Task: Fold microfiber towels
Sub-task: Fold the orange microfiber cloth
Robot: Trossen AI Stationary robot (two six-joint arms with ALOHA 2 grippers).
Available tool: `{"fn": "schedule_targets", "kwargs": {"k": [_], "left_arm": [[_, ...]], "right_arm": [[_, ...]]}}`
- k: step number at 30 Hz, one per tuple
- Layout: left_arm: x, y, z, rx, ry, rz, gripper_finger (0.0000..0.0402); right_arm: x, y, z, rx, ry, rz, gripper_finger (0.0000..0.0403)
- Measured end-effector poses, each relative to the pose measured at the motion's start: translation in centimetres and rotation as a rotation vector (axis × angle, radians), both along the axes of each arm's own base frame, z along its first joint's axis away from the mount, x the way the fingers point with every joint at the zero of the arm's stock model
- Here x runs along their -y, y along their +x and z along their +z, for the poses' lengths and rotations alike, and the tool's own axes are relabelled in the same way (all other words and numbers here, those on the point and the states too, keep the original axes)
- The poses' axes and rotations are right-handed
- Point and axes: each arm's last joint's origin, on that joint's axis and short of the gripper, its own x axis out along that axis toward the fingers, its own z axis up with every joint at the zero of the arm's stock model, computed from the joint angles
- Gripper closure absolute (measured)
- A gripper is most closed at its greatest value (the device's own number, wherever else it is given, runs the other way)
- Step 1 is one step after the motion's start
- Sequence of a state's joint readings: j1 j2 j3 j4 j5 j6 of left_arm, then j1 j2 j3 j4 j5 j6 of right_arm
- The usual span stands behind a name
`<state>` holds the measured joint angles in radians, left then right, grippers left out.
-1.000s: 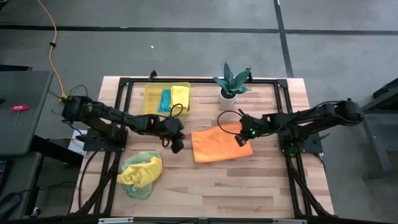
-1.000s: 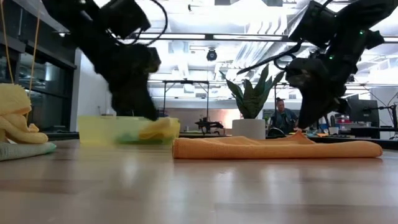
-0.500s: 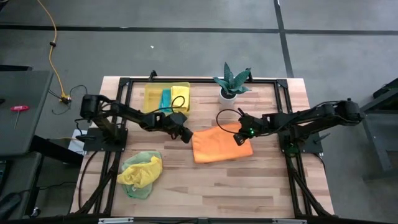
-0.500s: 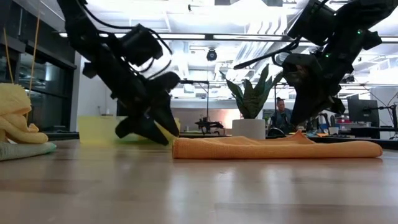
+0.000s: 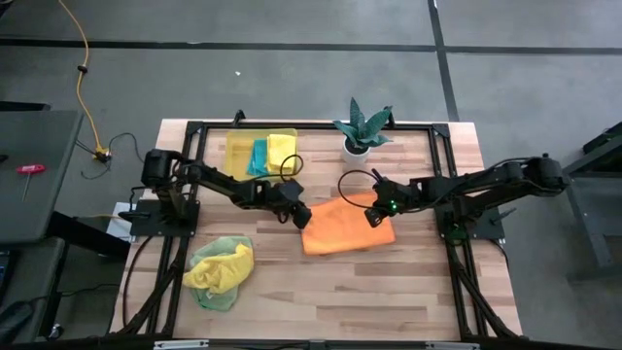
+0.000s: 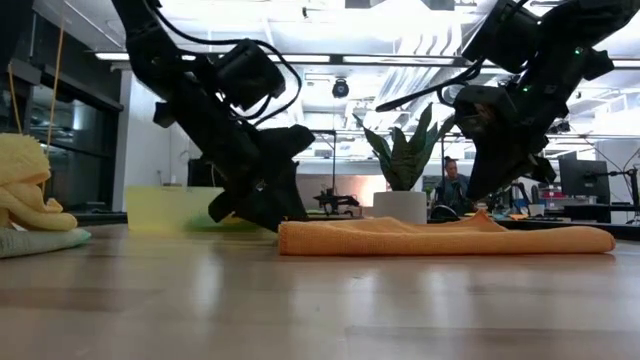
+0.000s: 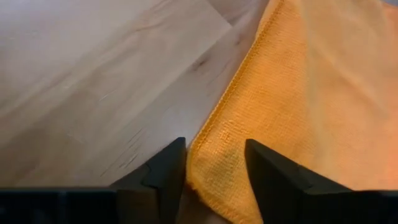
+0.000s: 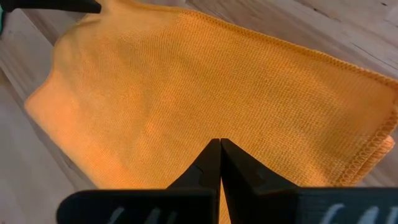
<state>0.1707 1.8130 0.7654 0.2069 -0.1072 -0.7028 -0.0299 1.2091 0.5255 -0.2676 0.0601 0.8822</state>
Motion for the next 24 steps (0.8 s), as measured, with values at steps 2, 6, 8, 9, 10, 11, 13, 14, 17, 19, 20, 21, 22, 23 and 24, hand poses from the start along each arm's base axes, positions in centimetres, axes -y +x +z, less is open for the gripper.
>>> {"fn": "schedule_targets", "kwargs": {"k": [2,6,8,9,10,11,13,14,17,19,20,21,22,23,24], "left_arm": [[0.0,-0.2,0.2,-0.020,0.013,-0.006,0.0281],[0.0,-0.7,0.9,-0.055,0.065,-0.029,0.0370],[-0.1,-0.9,1.2,-0.062,0.078,-0.032,0.0391],[-0.1,-0.9,1.2,-0.063,0.080,-0.030,0.0391],[-0.1,-0.9,1.2,-0.064,0.079,-0.031,0.0390],[-0.1,-0.9,1.2,-0.067,0.079,-0.030,0.0392],[-0.1,-0.9,1.2,-0.060,0.072,-0.036,0.0398],[-0.1,-0.8,1.3,-0.051,0.064,-0.041,0.0399],[0.2,-0.4,2.1,-0.014,0.044,-0.070,0.0400],[0.6,0.4,3.2,0.033,0.059,-0.098,0.0400],[0.9,0.8,3.6,0.048,0.072,-0.119,0.0400],[1.3,1.1,3.9,0.053,0.078,-0.145,0.0400],[1.7,1.5,4.2,0.062,0.080,-0.174,0.0400],[2.1,2.0,4.8,0.083,0.081,-0.201,0.0401],[2.5,2.5,5.3,0.109,0.086,-0.229,0.0401]], "right_arm": [[0.0,0.0,0.0,0.000,0.000,0.000,0.0403],[0.0,0.0,0.0,0.000,-0.001,0.001,0.0403],[0.0,0.0,0.0,0.000,-0.001,0.001,0.0403],[0.0,0.0,0.0,-0.001,-0.001,0.002,0.0403],[0.0,0.0,0.0,0.000,-0.002,0.003,0.0403],[0.0,0.0,0.0,0.000,-0.002,0.002,0.0403],[0.0,0.0,0.0,0.000,-0.002,0.003,0.0403],[0.0,0.0,0.0,0.000,-0.002,0.003,0.0403],[0.0,0.0,0.0,0.000,-0.001,0.001,0.0403],[0.0,0.0,0.0,-0.001,0.000,0.000,0.0403],[0.0,0.0,0.0,-0.002,-0.001,0.000,0.0403],[0.0,0.0,0.0,-0.001,-0.006,-0.004,0.0403],[0.0,0.0,0.0,-0.001,-0.014,-0.009,0.0403],[0.1,0.0,0.0,0.000,-0.019,-0.013,0.0403],[0.1,0.0,0.0,0.001,-0.025,-0.018,0.0403]]}}
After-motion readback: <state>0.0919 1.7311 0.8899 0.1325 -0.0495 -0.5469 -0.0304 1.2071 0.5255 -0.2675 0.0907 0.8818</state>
